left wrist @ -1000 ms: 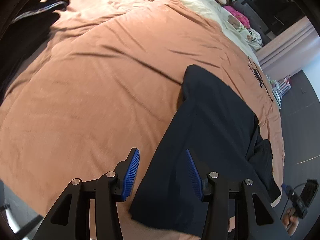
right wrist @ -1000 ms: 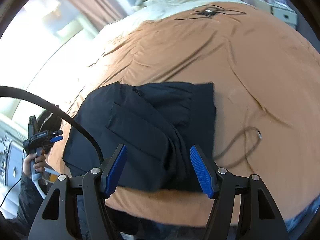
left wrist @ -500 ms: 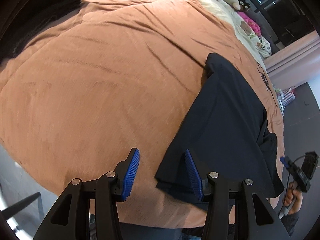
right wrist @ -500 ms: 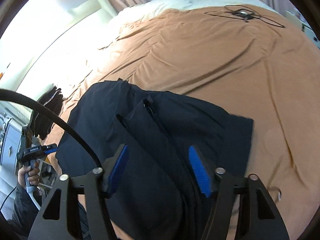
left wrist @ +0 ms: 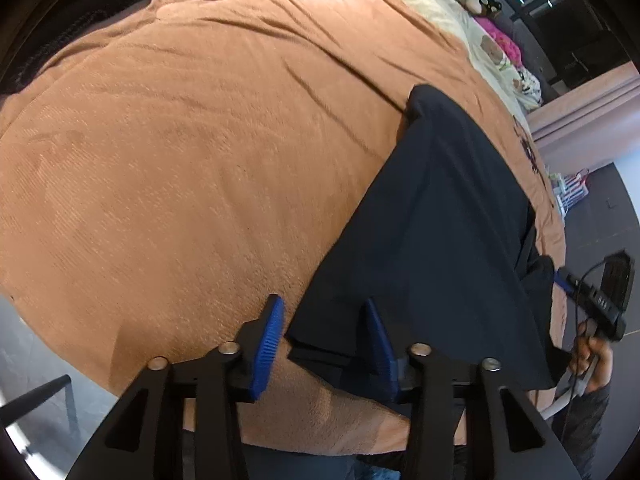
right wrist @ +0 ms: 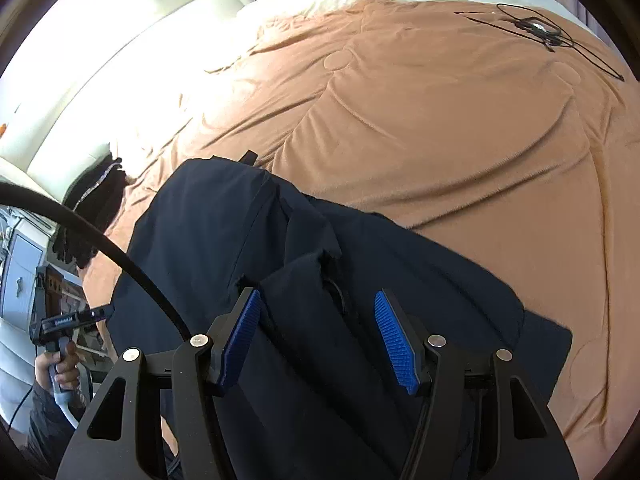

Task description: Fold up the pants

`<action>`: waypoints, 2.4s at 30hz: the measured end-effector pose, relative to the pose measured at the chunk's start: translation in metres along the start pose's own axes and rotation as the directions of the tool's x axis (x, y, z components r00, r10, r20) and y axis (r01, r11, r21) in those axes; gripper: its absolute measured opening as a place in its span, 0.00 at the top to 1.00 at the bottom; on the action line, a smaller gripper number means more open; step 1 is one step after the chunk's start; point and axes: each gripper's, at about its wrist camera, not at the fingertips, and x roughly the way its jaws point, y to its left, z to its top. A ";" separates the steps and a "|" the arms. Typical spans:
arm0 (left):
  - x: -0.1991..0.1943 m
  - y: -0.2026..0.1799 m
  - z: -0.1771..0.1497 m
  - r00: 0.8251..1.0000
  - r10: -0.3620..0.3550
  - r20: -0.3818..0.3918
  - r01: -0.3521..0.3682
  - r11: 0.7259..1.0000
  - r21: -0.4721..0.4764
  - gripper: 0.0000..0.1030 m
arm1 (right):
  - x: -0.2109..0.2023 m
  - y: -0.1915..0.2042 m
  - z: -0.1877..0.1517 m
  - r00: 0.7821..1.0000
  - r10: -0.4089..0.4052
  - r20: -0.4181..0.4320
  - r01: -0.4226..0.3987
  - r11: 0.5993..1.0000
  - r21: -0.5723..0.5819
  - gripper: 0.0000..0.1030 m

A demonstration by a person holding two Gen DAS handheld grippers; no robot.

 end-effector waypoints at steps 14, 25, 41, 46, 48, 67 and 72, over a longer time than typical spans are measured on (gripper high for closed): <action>-0.005 -0.002 -0.002 1.000 -0.005 0.005 0.005 1.000 -0.003 0.67 | -0.032 -0.021 -0.005 0.995 -0.075 0.063 0.071 0.996 0.055 0.99; -0.007 -0.005 -0.003 1.000 0.002 0.012 -0.002 1.000 0.002 0.71 | -0.078 -0.070 -0.028 0.967 -0.218 0.134 0.184 0.956 0.228 0.99; -0.015 -0.001 -0.006 1.000 0.012 0.017 -0.012 1.000 0.009 0.74 | -0.088 -0.035 -0.060 0.979 -0.170 0.110 0.143 0.965 0.221 0.63; -0.016 -0.002 -0.007 1.000 0.004 0.025 -0.004 1.000 0.002 0.74 | -0.079 0.000 -0.059 0.991 -0.102 0.085 0.094 0.992 0.089 0.63; -0.017 -0.001 -0.008 1.000 0.003 0.028 -0.003 1.000 0.001 0.74 | -0.075 0.007 -0.054 0.993 -0.086 0.077 0.082 0.995 0.063 0.63; -0.023 0.008 -0.016 0.999 -0.010 0.037 0.011 1.000 -0.022 0.74 | 0.017 0.040 0.002 0.993 -0.067 -0.102 0.046 0.979 -0.198 0.63; -0.023 0.009 -0.016 0.999 -0.011 0.037 0.012 1.000 -0.021 0.74 | 0.038 0.040 0.003 0.984 -0.119 -0.136 0.086 0.970 -0.226 0.71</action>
